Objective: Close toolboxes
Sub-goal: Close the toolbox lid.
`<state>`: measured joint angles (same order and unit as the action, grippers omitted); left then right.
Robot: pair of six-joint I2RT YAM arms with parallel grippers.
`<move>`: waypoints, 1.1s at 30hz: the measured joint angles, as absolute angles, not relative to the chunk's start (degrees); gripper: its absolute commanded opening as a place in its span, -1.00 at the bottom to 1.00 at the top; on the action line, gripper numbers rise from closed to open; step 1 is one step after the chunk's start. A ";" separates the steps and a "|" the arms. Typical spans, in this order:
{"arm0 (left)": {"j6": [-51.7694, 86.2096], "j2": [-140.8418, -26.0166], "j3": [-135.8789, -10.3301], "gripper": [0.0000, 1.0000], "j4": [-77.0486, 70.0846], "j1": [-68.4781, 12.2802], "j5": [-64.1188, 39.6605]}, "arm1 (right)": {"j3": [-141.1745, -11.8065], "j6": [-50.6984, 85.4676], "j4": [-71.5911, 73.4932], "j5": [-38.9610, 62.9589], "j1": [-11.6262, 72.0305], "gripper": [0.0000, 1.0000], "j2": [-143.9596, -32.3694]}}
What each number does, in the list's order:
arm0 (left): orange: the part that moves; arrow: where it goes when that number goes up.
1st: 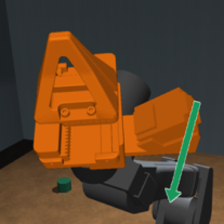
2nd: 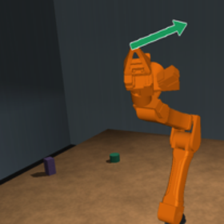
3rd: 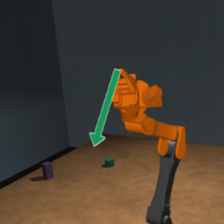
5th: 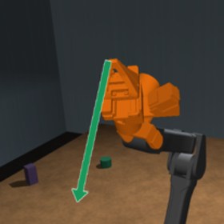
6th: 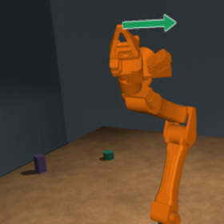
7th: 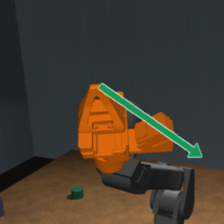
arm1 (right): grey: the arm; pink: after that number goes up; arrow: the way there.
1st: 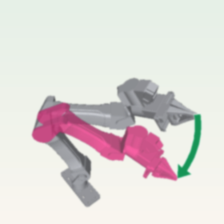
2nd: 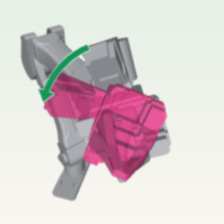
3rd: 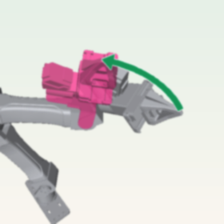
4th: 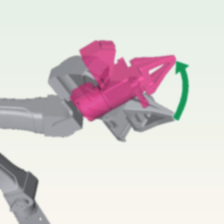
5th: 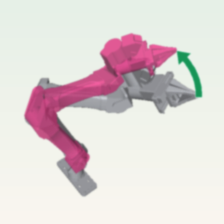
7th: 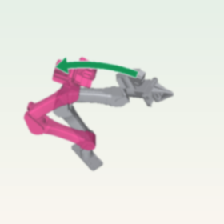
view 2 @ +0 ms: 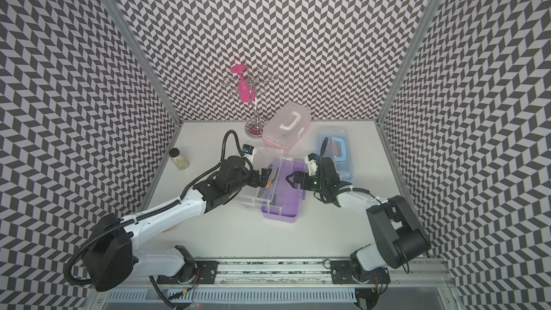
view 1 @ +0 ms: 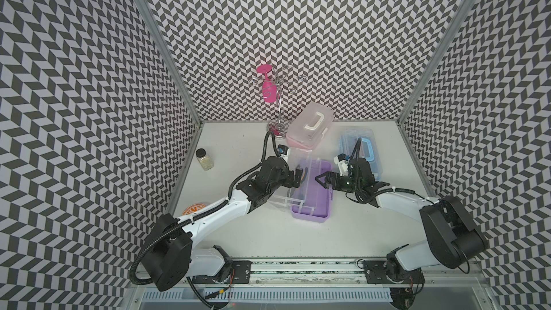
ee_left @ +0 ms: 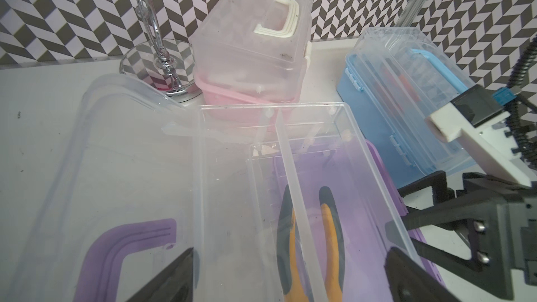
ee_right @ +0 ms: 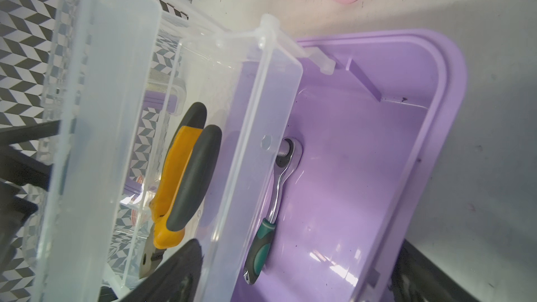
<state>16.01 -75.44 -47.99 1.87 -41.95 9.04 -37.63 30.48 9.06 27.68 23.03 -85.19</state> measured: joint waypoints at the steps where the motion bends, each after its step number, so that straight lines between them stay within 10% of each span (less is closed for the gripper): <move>1: 15.51 -75.35 -47.70 0.99 1.76 -42.15 9.96 | -37.74 30.44 9.06 27.68 23.09 0.91 -85.30; 24: 10.85 -67.02 -42.96 0.99 -10.79 -43.18 19.55 | -38.89 30.02 10.52 28.03 23.59 0.90 -87.24; 33: 19.64 -59.75 -40.84 0.99 -7.97 -29.91 14.39 | -39.77 28.51 9.17 27.86 23.59 0.82 -87.26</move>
